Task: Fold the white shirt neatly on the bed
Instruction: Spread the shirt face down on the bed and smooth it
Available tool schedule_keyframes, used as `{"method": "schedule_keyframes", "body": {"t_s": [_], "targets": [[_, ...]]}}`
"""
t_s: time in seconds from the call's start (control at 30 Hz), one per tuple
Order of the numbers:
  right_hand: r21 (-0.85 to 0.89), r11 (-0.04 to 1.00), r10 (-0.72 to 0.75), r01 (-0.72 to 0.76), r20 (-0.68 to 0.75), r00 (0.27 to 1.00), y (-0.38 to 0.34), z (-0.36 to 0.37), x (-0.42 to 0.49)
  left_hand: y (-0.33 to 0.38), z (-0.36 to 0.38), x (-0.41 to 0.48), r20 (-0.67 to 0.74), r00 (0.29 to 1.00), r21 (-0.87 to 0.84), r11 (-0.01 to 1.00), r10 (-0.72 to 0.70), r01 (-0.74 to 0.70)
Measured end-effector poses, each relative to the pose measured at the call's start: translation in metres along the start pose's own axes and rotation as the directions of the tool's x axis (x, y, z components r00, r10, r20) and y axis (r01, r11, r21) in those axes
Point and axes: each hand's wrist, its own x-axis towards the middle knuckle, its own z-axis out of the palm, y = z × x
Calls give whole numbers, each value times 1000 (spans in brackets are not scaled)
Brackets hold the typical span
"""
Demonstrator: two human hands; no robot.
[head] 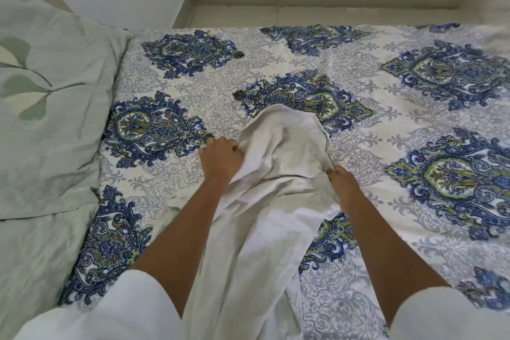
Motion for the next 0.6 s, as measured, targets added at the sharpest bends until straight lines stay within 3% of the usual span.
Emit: {"method": "schedule_keyframes", "body": {"t_s": [0.1, 0.17, 0.23, 0.27, 0.33, 0.4, 0.47, 0.53, 0.6], "targets": [[242, 968, 50, -58, 41, 998, 1, -9, -4, -10, -14, 3, 18, 999, -330, 943, 44, -36], [346, 936, 52, -67, 51, 997, 1, -15, -7, -13, -20, -1, 98, 995, -542, 839, 3, 51], [385, 921, 44, -54, 34, 998, -1, -19, -10, -13, -21, -5, 182, 983, -601, 788, -30, 136], [379, 925, 36, -42, 22, 999, -3, -20, -11, -14, -19, -8, 174, 985, -526, 844, -14, 105], [348, 937, 30, -31, 7, 1000, -5, -20, -9, -10, -13, -18, -24, 995, -222, 970, 100, -103], [290, 956, 38, -40, 12, 999, -6, -17, -9, 1, -6, -31, -200, 929, -36, 945, 312, -325], [237, 971, 30, -37, 33, 999, -3, -14, -10, 18, 8, -39, -188, 878, 68, 898, 440, -435], [210, 977, 26, -33, 32, 999, 4, -9, -8, 34, 23, -38, -88, 921, 98, 924, 379, -370], [202, 979, 27, -27, 4, 1000, 13, -5, 0, 43, 33, -29, -66, 974, 86, 973, 219, -213]]}}
